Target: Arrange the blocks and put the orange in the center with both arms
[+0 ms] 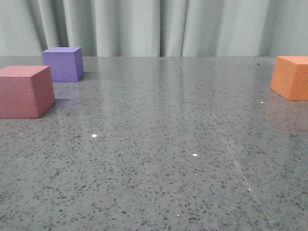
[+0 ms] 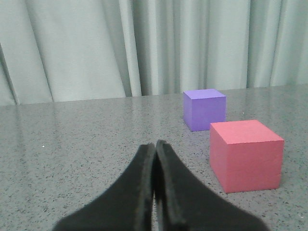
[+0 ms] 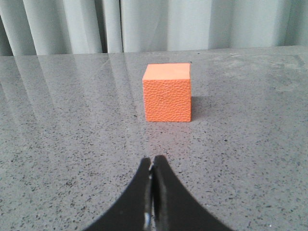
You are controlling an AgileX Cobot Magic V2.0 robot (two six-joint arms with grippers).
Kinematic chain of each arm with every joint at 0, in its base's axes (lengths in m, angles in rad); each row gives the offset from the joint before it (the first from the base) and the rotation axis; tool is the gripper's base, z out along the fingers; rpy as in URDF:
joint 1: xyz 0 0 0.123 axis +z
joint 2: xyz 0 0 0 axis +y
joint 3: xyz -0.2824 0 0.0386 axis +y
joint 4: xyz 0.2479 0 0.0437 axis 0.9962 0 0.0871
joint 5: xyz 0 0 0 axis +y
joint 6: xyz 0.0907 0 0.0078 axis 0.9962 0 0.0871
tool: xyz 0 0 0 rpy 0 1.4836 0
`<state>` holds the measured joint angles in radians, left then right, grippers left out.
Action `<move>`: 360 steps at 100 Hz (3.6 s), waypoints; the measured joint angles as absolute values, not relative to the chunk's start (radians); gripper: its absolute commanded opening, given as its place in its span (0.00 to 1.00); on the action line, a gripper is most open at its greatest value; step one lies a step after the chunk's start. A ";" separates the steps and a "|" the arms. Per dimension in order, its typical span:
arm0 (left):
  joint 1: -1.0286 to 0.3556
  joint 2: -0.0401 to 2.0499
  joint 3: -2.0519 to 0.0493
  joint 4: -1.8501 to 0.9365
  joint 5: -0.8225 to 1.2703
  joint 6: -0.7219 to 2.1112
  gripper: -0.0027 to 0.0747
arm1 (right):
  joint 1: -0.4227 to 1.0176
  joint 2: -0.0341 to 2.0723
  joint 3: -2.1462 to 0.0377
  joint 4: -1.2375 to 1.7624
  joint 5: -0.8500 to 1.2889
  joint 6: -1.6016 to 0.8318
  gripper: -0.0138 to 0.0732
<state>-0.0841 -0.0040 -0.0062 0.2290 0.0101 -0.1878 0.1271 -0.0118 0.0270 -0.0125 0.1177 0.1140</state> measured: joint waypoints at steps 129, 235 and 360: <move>-0.084 -0.004 -0.006 0.229 0.010 -0.188 0.01 | 0.127 0.129 -0.317 -0.011 0.442 0.131 0.08; -0.084 -0.004 -0.006 0.229 0.010 -0.188 0.01 | 0.127 0.955 -0.825 -0.011 0.627 0.139 0.89; -0.084 -0.004 -0.006 0.229 0.010 -0.188 0.01 | 0.089 1.537 -1.339 -0.082 0.841 0.113 0.89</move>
<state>-0.0841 -0.0040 -0.0062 0.2290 0.0101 -0.1878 0.0886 1.5366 -1.3385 -0.0820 0.8411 0.1126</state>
